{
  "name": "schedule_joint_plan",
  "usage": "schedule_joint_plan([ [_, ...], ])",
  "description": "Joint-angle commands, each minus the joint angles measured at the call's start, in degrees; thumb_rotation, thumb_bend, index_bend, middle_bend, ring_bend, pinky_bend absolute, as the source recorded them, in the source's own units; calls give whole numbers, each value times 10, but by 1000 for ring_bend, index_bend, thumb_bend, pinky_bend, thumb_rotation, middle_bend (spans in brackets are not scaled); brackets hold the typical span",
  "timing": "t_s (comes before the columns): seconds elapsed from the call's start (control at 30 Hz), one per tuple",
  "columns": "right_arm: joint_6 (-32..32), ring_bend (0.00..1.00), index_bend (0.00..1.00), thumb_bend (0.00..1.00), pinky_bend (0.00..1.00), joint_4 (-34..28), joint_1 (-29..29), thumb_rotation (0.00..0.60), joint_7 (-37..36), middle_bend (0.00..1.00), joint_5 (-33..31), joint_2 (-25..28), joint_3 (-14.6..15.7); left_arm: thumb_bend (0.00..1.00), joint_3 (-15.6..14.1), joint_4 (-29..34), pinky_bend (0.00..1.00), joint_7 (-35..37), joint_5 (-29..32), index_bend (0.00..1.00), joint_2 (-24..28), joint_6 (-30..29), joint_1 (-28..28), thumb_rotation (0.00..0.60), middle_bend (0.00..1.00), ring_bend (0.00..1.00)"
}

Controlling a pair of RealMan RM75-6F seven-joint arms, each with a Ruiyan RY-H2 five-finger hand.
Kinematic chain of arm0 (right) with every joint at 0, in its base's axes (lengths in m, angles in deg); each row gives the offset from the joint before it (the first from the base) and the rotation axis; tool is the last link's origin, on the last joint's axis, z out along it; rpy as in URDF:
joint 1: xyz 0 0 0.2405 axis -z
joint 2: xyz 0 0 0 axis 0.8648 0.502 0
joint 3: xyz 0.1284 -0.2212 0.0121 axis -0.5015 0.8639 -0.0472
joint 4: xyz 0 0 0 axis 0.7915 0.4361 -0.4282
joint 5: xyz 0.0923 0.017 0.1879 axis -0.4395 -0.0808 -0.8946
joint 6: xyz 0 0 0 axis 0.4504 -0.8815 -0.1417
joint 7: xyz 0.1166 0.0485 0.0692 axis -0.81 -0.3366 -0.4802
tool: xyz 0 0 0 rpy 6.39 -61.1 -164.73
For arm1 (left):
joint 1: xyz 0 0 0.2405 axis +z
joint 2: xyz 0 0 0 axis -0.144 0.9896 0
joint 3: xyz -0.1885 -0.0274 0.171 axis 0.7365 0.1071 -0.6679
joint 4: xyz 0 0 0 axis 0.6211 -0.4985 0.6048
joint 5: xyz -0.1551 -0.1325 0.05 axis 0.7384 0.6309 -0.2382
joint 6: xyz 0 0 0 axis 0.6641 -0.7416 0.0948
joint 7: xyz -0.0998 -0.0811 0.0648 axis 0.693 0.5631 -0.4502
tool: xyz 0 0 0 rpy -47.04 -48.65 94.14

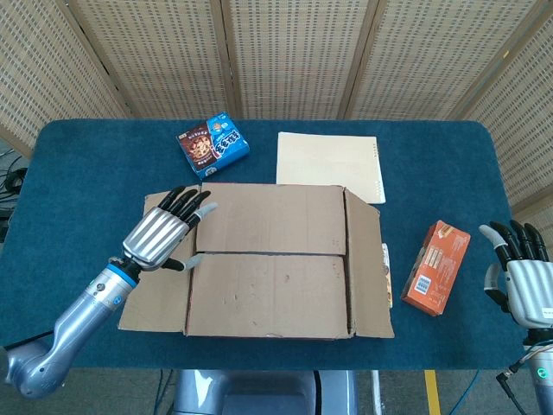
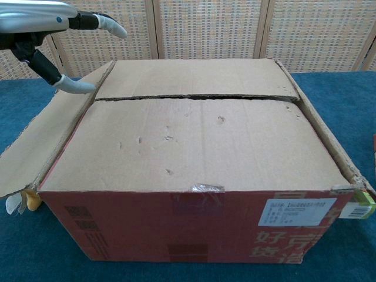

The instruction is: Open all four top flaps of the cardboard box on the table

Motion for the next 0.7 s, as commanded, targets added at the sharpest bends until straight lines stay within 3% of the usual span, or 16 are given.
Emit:
schedule_joint_plan([
  [0.03, -1, 0, 141, 816, 0, 1, 1, 600, -1, 135, 1, -1, 1, 272, -3, -9, 0, -20, 20, 49, -21, -9, -9, 422, 0, 0],
  [0.7, -15, 0, 141, 815, 0, 14, -13, 600, 9, 136, 88, -26, 35, 269, -4, -37, 0, -69, 85, 39, -91, -32, -46, 421, 0, 0],
])
